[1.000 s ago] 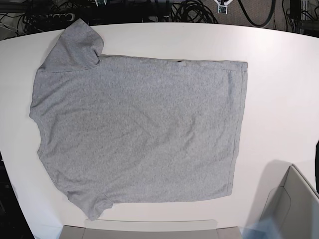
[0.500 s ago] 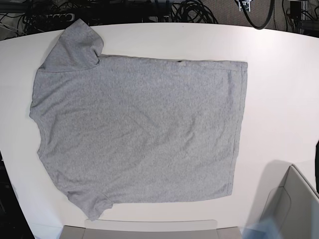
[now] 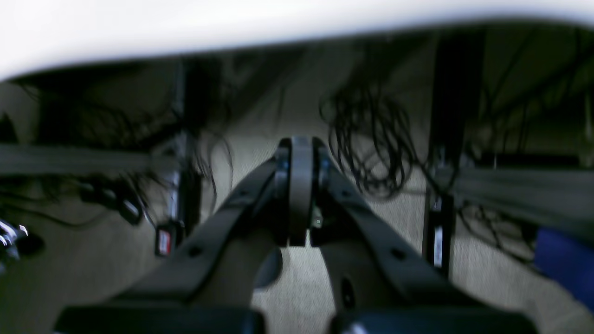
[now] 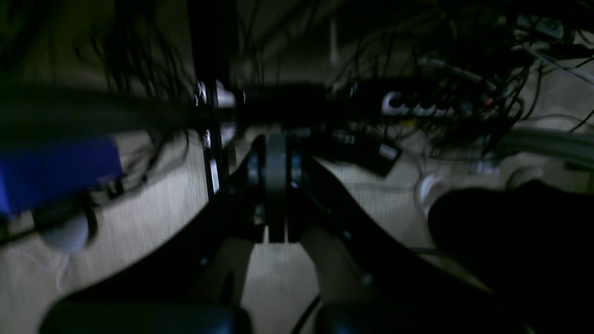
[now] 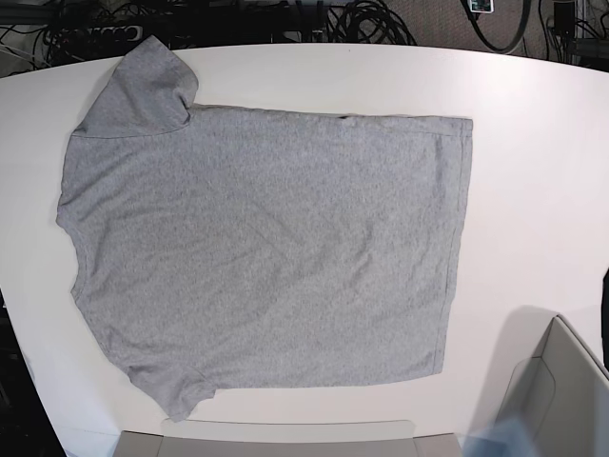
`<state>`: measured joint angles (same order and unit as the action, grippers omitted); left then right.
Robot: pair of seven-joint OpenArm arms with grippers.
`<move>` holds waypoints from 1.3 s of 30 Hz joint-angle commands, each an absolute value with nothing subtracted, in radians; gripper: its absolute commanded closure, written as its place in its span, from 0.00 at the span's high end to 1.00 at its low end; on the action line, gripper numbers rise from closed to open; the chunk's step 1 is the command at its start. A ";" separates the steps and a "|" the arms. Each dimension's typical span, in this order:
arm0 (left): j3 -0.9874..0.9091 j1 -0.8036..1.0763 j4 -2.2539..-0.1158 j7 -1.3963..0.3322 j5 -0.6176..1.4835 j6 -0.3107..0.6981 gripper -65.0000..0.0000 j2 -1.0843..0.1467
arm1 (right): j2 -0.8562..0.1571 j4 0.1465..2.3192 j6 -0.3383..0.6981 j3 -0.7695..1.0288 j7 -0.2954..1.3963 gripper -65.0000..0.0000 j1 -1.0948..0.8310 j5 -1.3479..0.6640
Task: Fold the T-shirt properly
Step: 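Move both grippers down to the shoulder corners of the grey T-shirt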
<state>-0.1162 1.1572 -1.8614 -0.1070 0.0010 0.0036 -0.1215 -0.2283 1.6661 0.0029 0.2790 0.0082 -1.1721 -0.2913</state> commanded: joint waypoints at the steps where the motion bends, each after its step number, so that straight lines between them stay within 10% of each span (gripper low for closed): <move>1: -0.120 1.191 -1.896 -0.096 0.001 -0.001 0.00 -0.124 | -0.234 1.704 0.005 0.303 -0.007 0.00 -1.201 -0.309; 28: -0.176 1.032 -2.041 -0.087 -0.001 0.010 0.00 -0.125 | -0.259 2.058 0.008 0.498 -0.007 0.05 -1.142 -0.430; 39: -0.177 0.837 -2.046 -0.096 -0.001 0.492 0.01 -0.117 | -0.260 2.058 0.008 0.499 -0.004 0.13 -1.053 -0.430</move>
